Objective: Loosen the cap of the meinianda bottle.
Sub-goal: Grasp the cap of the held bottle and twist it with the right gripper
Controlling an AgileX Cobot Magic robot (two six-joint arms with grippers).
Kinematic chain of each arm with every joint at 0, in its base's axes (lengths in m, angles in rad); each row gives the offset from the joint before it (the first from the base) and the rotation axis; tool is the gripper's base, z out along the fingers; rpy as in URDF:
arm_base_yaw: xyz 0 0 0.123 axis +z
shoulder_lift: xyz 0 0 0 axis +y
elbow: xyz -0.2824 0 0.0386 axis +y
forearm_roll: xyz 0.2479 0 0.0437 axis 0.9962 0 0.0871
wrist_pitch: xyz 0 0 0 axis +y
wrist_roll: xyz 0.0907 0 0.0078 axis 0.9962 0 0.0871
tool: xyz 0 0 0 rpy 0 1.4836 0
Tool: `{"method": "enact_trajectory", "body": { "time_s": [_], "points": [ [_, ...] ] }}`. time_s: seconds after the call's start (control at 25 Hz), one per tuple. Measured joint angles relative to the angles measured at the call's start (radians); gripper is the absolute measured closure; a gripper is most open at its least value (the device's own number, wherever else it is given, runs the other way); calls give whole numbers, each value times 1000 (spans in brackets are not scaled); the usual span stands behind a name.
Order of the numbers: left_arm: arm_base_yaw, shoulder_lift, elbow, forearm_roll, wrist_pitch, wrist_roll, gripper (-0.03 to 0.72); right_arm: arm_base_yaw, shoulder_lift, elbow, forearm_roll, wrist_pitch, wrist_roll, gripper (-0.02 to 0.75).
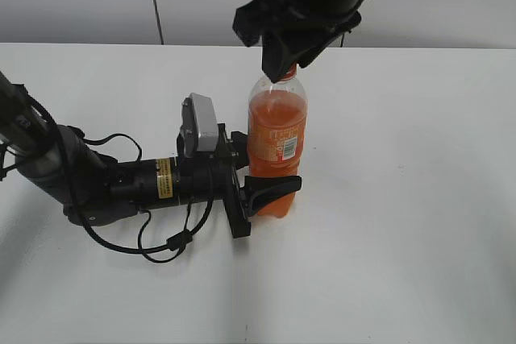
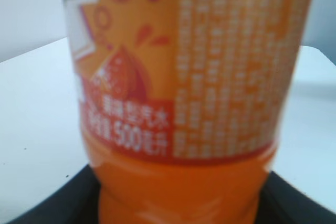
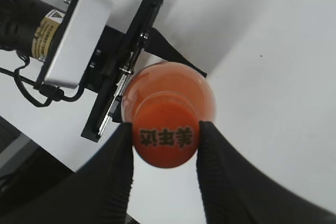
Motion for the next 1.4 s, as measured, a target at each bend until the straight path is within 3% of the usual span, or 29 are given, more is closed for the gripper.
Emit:
{"method": "enact_trajectory", "body": {
  "time_s": [0.64,1.4],
  "points": [
    [0,0,0,10,0,8,291,0,0,-3,0,5,-733,459],
    [0,0,0,26,0,12,293,0,0,-6,32,8,-1442,459]
  ]
}}
